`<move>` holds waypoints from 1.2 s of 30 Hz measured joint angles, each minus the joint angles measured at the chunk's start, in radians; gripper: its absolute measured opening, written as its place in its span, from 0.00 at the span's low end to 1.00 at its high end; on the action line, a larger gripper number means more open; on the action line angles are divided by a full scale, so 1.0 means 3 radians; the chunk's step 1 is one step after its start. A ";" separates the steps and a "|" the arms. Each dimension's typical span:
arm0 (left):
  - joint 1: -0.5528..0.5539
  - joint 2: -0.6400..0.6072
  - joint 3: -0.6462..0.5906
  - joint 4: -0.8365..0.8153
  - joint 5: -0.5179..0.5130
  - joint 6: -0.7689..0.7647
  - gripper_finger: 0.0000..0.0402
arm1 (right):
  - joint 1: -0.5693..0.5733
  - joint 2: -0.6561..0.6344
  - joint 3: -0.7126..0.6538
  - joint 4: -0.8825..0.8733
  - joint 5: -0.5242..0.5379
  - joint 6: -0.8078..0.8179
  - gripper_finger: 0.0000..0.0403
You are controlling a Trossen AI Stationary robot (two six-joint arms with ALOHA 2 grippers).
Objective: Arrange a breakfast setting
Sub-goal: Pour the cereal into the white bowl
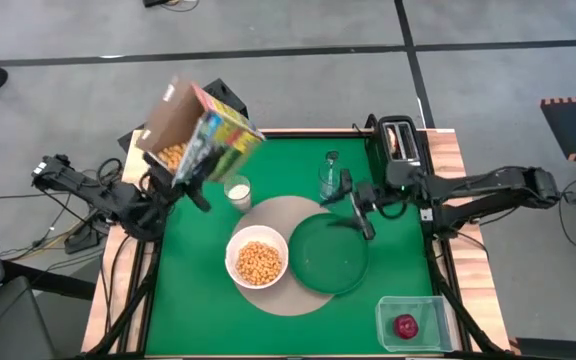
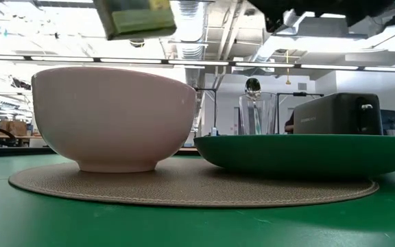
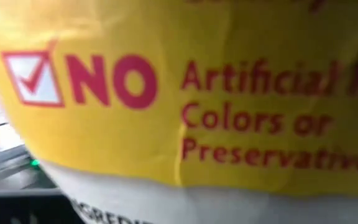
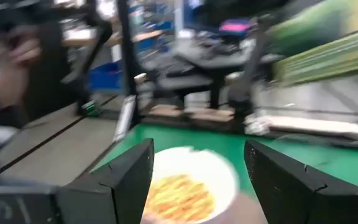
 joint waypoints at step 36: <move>0.2583 0.0074 -0.0656 -0.2616 0.0621 -0.2902 0.37 | 0.1032 0.0153 -0.0499 0.0446 0.0137 0.0047 0.69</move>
